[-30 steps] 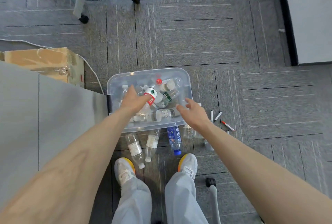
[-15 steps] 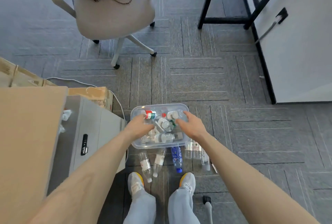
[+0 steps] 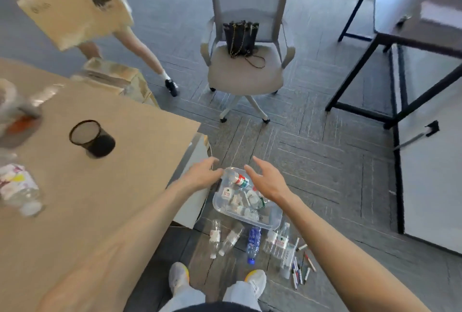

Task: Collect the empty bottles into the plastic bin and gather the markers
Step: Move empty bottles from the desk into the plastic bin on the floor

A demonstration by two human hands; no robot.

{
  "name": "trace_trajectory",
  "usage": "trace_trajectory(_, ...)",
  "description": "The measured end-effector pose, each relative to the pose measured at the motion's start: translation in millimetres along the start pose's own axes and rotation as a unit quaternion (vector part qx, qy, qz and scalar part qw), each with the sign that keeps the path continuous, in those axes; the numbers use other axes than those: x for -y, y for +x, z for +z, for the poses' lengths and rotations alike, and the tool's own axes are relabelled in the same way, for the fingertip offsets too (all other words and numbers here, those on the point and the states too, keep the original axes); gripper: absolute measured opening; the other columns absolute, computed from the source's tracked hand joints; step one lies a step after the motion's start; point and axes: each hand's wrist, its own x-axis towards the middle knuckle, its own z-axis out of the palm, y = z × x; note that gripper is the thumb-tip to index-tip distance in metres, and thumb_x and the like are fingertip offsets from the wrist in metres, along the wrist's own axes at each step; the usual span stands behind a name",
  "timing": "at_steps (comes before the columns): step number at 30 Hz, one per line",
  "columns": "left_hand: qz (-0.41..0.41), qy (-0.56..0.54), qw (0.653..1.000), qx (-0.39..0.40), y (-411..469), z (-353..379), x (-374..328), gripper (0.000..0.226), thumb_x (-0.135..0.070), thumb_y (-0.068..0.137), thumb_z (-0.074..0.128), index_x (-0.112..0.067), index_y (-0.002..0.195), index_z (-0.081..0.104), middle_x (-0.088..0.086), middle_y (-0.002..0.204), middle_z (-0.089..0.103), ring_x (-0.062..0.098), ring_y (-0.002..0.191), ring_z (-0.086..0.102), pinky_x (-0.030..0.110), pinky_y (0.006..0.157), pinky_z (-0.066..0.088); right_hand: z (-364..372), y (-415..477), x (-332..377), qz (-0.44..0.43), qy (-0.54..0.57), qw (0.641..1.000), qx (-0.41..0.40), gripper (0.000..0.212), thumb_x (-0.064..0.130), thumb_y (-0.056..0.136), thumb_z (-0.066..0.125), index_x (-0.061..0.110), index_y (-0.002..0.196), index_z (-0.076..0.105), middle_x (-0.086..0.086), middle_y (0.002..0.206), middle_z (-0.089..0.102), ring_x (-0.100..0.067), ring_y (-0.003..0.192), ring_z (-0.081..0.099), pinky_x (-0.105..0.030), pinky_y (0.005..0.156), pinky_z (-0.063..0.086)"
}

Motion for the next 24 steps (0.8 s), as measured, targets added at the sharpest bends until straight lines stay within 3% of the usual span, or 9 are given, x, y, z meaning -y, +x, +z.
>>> trace_trajectory(3,-0.024,-0.032,0.998,-0.052,-33,-33,45,0.053,-0.041,0.096,0.049,-0.023,0.145,0.043,0.004,0.151,0.043,0.024,0.135,0.044,0.035,0.108,0.034,20,6,49,-0.041,-0.019,0.999,0.008,0.063,0.052,0.098,0.042,0.017,0.150,0.035,-0.003,0.154,0.038,-0.020,0.142,0.033,-0.037,0.115,0.026)
trace_trajectory(6,-0.047,-0.061,0.992,-0.103,-65,-64,105,0.052,-0.036,0.097,0.049,-0.017,0.145,0.044,0.005,0.149,0.045,0.024,0.133,0.046,0.030,0.106,0.034,56,10,105,-0.091,-0.033,0.995,0.038,0.063,0.051,0.098,0.044,0.017,0.150,0.036,-0.002,0.153,0.039,-0.019,0.142,0.033,-0.035,0.115,0.026)
trace_trajectory(13,-0.126,-0.154,0.962,-0.186,-133,-112,271,0.046,-0.030,0.096,0.052,-0.012,0.138,0.052,0.010,0.144,0.050,0.025,0.130,0.048,0.027,0.103,0.036,190,5,242,-0.181,-0.099,0.972,0.110,0.062,0.052,0.096,0.047,0.016,0.147,0.041,-0.005,0.150,0.043,-0.021,0.140,0.036,-0.037,0.115,0.028)
trace_trajectory(16,-0.158,-0.210,0.942,-0.210,-155,-122,332,0.042,-0.031,0.094,0.052,-0.013,0.133,0.056,0.007,0.138,0.057,0.026,0.120,0.057,0.029,0.100,0.041,250,2,292,-0.212,-0.106,0.962,0.139,0.061,0.048,0.097,0.048,0.014,0.147,0.041,-0.006,0.151,0.043,-0.022,0.141,0.035,-0.035,0.114,0.026)
trace_trajectory(18,-0.175,-0.238,0.928,-0.225,-170,-127,366,0.039,-0.029,0.095,0.051,-0.013,0.130,0.058,0.009,0.132,0.062,0.028,0.114,0.061,0.030,0.096,0.044,283,-2,321,-0.215,-0.111,0.959,0.150,0.062,0.049,0.096,0.049,0.014,0.148,0.040,-0.007,0.152,0.041,-0.023,0.142,0.033,-0.036,0.114,0.026)
trace_trajectory(24,-0.230,-0.288,0.888,-0.274,-190,-133,439,0.037,-0.027,0.097,0.048,-0.011,0.129,0.058,0.009,0.136,0.059,0.025,0.123,0.054,0.028,0.097,0.040,357,4,386,-0.199,-0.114,0.952,0.202,0.073,0.051,0.094,0.051,0.014,0.152,0.028,-0.011,0.155,0.034,-0.027,0.144,0.030,-0.040,0.116,0.026)
